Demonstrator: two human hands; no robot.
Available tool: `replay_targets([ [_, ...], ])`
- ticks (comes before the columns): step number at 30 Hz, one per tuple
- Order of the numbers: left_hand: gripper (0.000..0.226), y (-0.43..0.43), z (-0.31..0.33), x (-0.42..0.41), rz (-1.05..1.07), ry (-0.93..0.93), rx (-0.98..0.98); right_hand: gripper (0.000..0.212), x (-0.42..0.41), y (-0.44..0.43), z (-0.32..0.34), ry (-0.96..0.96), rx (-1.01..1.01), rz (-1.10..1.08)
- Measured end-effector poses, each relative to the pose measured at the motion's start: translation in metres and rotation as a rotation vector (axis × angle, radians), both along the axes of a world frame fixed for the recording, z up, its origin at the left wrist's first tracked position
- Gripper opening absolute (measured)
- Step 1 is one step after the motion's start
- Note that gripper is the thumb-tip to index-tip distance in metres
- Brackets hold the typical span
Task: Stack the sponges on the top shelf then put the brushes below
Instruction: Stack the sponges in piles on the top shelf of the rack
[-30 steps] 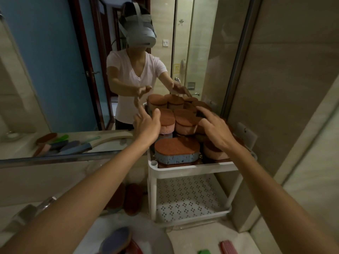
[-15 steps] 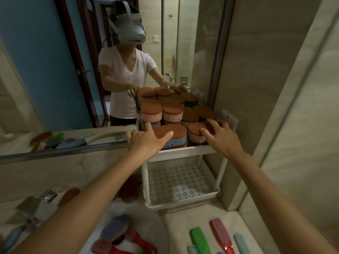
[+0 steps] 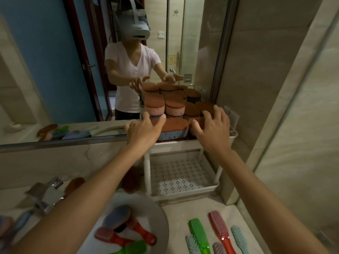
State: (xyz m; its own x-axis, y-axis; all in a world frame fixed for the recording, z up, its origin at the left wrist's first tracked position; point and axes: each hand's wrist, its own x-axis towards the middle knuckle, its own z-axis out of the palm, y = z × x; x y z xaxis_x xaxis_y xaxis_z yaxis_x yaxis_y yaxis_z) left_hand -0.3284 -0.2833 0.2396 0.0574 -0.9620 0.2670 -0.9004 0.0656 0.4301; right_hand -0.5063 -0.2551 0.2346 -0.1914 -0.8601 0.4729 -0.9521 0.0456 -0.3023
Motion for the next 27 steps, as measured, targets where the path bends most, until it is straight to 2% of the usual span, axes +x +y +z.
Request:
replay_targets([
  [4, 0.036, 0.020, 0.002, 0.031, 0.029, 0.120, -0.096, 0.031, 0.061, 0.015, -0.010, 0.001, -0.302, 0.321],
  [6, 0.021, 0.035, -0.006, 0.057, 0.041, 0.222, -0.082, 0.029, 0.101, 0.025, -0.021, -0.041, -0.320, 0.501],
  [8, 0.018, 0.050, -0.022, 0.085, 0.100, 0.296, -0.048, 0.030, 0.138, 0.034, -0.039, -0.098, -0.279, 0.602],
  [12, 0.018, 0.090, -0.084, 0.153, 0.309, 0.395, 0.027, 0.037, 0.216, 0.055, -0.103, -0.230, -0.004, 0.734],
  [16, 0.022, 0.139, -0.149, 0.221, 0.582, 0.420, 0.203, 0.034, 0.281, 0.080, -0.176, -0.116, 0.435, 0.805],
  [18, 0.026, 0.159, -0.176, 0.256, 0.670, 0.418, 0.294, 0.038, 0.308, 0.091, -0.204, -0.072, 0.590, 0.844],
  [21, 0.030, 0.186, -0.207, 0.310, 0.791, 0.388, 0.409, 0.038, 0.360, 0.108, -0.231, -0.100, 0.740, 0.909],
  [25, 0.031, 0.207, -0.233, 0.372, 0.939, 0.451, 0.388, 0.030, 0.426, 0.118, -0.249, -0.115, 0.830, 0.935],
  [27, 0.048, 0.208, -0.244, 0.399, 1.021, 0.468, 0.353, 0.034, 0.456, 0.118, -0.252, -0.127, 0.831, 0.913],
])
